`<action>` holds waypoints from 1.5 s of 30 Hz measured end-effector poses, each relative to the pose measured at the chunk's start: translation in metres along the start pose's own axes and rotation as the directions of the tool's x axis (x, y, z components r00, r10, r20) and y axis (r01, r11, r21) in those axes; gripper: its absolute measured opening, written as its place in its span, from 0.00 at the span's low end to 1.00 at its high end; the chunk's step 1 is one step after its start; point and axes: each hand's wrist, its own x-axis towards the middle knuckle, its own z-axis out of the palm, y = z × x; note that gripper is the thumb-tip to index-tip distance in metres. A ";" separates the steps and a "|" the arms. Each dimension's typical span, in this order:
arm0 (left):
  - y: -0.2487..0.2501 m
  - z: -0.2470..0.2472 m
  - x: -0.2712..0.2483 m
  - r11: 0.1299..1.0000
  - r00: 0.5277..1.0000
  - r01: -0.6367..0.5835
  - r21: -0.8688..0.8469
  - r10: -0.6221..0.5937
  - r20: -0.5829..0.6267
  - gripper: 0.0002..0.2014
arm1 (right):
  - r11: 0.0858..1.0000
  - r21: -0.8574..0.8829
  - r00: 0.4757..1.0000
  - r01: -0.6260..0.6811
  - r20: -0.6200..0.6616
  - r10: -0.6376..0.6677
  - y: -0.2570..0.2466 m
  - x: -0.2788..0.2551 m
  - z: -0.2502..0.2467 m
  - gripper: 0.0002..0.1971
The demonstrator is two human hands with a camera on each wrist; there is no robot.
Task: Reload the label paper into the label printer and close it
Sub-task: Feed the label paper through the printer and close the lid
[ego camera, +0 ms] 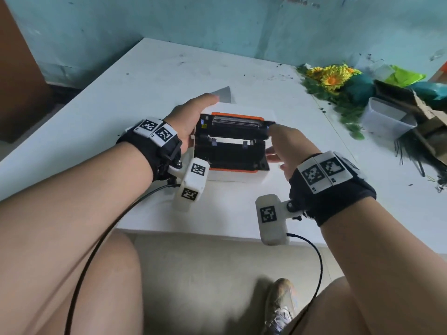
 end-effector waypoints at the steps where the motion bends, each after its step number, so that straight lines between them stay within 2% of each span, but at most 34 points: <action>1: 0.000 -0.003 -0.001 1.000 0.999 0.009 -0.008 -0.009 0.036 0.16 | 0.999 0.032 1.000 -0.025 -0.008 0.025 -0.001 -0.004 0.000 0.11; 3: 0.000 -0.004 -0.004 1.000 0.997 0.016 -0.019 -0.014 0.080 0.13 | 0.997 0.072 1.000 0.000 0.001 0.000 0.003 -0.003 -0.001 0.20; 6: -0.003 -0.003 -0.006 0.999 0.998 0.005 -0.048 -0.001 0.070 0.19 | 0.981 0.178 0.996 0.076 0.039 -0.084 0.013 0.001 0.002 0.29; 8: -0.004 -0.003 -0.008 0.998 0.998 -0.006 -0.059 0.010 0.068 0.25 | 0.964 0.253 0.988 0.080 0.110 -0.111 0.017 0.009 0.002 0.33; 10: -0.005 -0.002 -0.010 0.997 0.997 0.019 -0.070 -0.014 0.078 0.37 | 0.960 0.269 0.966 0.075 0.221 -0.137 0.021 0.014 0.000 0.38; 12: -0.005 -0.003 -0.008 0.997 0.995 0.038 -0.070 -0.031 0.098 0.48 | 0.953 0.297 0.942 0.062 0.298 -0.155 0.025 0.017 -0.001 0.36; 15: -0.005 -0.003 -0.005 0.994 0.988 0.075 -0.085 -0.062 0.144 0.55 | 0.927 0.372 0.914 0.057 0.355 -0.198 0.028 0.022 0.005 0.28; 17: -0.007 -0.003 -0.002 0.996 0.995 0.048 -0.078 -0.041 0.093 0.50 | 0.899 0.432 0.907 0.076 0.345 -0.242 0.029 0.025 0.011 0.28; 19: -0.007 -0.003 -0.002 0.997 0.998 0.034 -0.063 -0.031 0.046 0.45 | 0.877 0.470 0.907 0.103 0.317 -0.276 0.027 0.025 0.016 0.22; 21: -0.006 -0.001 -0.005 0.998 0.999 0.044 -0.045 -0.043 0.021 0.46 | 0.872 0.475 0.930 0.122 0.254 -0.268 0.025 0.027 0.019 0.19; 23: -0.004 0.001 -0.008 0.997 0.998 0.062 -0.038 -0.062 0.000 0.47 | 0.868 0.478 0.945 0.133 0.202 -0.256 0.027 0.033 0.022 0.27; 25: -0.003 0.002 -0.011 0.996 0.997 0.080 -0.027 -0.080 0.003 0.49 | 0.870 0.473 0.944 0.139 0.203 -0.261 0.029 0.036 0.025 0.36; 27: -0.003 0.002 -0.012 0.997 0.997 0.072 -0.029 -0.072 0.005 0.46 | 0.869 0.471 0.943 0.150 0.197 -0.269 0.030 0.039 0.026 0.40; 29: -0.004 0.002 -0.013 0.996 0.997 0.077 -0.047 -0.075 0.027 0.43 | 0.858 0.491 0.938 0.151 0.202 -0.281 0.031 0.043 0.025 0.40; 32: -0.005 -0.003 -0.015 0.995 0.989 0.097 -0.017 -0.095 0.110 0.47 | 0.846 0.508 0.915 0.163 0.243 -0.322 0.029 0.048 0.021 0.37; 34: -0.004 -0.006 -0.015 0.993 0.983 0.113 -0.030 -0.108 0.147 0.44 | 0.850 0.501 0.904 0.164 0.269 -0.333 0.029 0.049 0.019 0.35; 37: -0.003 -0.007 -0.012 0.991 0.984 0.127 -0.044 -0.121 0.128 0.38 | 0.859 0.479 0.886 0.179 0.300 -0.353 0.033 0.049 0.017 0.30; 41: -0.004 -0.005 -0.014 0.990 0.985 0.130 -0.047 -0.123 0.123 0.35 | 0.841 0.501 0.894 0.204 0.255 -0.369 0.039 0.048 0.020 0.43; 45: -0.006 -0.004 -0.013 0.992 0.987 0.108 -0.063 -0.100 0.123 0.29 | 0.815 0.544 0.902 0.198 0.224 -0.369 0.040 0.045 0.025 0.47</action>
